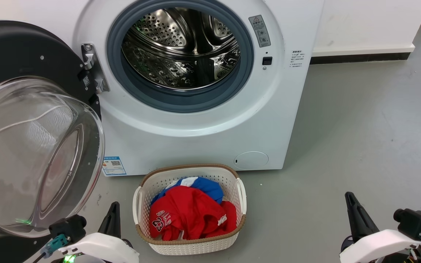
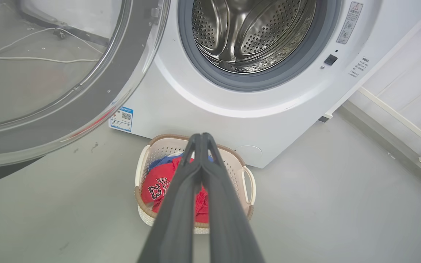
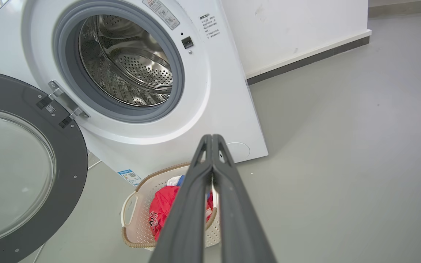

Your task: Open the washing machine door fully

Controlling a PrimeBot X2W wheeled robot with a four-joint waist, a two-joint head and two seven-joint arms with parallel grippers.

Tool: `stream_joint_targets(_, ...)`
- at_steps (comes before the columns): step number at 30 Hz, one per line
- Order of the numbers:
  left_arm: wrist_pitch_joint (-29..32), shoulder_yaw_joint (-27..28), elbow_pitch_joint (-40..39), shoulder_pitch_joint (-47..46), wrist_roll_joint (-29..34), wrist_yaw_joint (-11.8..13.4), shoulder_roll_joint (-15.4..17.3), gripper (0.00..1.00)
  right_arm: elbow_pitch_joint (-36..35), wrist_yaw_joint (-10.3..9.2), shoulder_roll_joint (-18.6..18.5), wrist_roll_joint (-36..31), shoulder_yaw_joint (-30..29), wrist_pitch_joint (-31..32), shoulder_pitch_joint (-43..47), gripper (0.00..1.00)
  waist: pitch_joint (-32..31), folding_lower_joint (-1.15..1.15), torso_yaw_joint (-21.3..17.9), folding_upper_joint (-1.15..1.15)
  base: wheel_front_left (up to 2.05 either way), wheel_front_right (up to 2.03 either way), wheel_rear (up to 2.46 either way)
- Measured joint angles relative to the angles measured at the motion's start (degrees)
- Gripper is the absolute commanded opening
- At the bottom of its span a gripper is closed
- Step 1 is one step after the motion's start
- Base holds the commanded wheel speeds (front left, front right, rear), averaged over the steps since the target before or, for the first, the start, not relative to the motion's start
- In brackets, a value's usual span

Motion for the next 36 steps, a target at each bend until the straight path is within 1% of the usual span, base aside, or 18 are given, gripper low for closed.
stream_joint_targets(13,3.1,4.3,-0.2,-0.4,-9.8,-3.0,-2.5,0.00,0.5,0.00,0.0,13.3,-1.0,2.0,-1.3,0.00,0.3,0.00,0.4,0.00,0.00,0.00,0.00)
stream_joint_targets(36,7.4,10.2,-0.7,-1.3,-23.0,-7.1,-5.5,0.00,1.4,-0.01,0.0,31.1,-2.5,4.5,-2.9,0.00,0.9,0.00,1.0,0.00,0.00,0.00,0.00)
